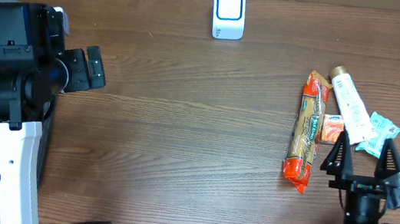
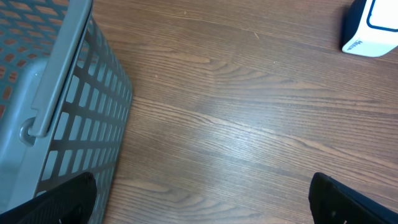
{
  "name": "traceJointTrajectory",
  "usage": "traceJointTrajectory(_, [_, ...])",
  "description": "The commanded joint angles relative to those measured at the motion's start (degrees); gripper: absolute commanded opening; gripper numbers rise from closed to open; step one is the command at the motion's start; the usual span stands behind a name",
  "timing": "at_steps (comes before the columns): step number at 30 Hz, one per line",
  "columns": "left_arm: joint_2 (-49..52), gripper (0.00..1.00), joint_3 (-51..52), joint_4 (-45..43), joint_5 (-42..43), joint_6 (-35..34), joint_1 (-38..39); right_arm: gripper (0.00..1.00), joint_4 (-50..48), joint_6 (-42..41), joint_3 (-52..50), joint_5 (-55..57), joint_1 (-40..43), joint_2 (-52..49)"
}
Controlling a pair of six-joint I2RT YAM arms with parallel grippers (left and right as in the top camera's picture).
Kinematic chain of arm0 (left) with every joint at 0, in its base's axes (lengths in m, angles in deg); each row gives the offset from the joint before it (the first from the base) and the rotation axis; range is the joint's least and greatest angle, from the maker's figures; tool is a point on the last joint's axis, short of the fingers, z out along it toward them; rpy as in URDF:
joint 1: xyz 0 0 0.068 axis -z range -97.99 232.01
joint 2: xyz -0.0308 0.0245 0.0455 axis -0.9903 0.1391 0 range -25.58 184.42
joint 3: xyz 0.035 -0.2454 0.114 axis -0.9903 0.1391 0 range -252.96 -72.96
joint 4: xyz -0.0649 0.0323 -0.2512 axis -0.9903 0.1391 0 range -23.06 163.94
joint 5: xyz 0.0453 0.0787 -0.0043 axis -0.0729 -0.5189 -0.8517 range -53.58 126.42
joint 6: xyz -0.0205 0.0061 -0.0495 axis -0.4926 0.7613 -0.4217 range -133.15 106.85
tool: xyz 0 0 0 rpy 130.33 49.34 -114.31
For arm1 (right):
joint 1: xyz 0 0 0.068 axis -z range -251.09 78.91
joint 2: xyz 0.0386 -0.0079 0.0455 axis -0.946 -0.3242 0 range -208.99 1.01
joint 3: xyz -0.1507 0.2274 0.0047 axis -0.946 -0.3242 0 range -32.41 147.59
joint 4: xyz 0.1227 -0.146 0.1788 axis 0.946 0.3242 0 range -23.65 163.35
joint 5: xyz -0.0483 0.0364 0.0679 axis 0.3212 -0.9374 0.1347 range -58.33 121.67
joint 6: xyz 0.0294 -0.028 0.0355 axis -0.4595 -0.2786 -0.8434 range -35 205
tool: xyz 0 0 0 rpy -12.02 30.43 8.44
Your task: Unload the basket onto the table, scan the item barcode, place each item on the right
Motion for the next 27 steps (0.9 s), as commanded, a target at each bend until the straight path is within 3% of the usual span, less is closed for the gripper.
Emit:
traceJointTrajectory(1, [0.22,1.00,-0.37,-0.07,0.31,0.87,0.13,1.00,-1.95,-0.26,-3.74,-0.55,0.24,2.62])
traceJointTrajectory(10, [0.22,1.00,-0.37,-0.07,0.31,0.87,0.13,1.00,-1.70,-0.22,-8.04,-6.78,3.87,4.98])
traceJointTrajectory(17, [0.22,1.00,-0.37,-0.07,0.31,0.87,0.13,1.00,11.72,-0.17,-8.04,-6.82,7.98,4.98])
traceJointTrajectory(27, [0.22,1.00,-0.37,-0.07,0.31,0.87,0.13,1.00,11.23,-0.22,-8.07,-6.99,6.14,4.94])
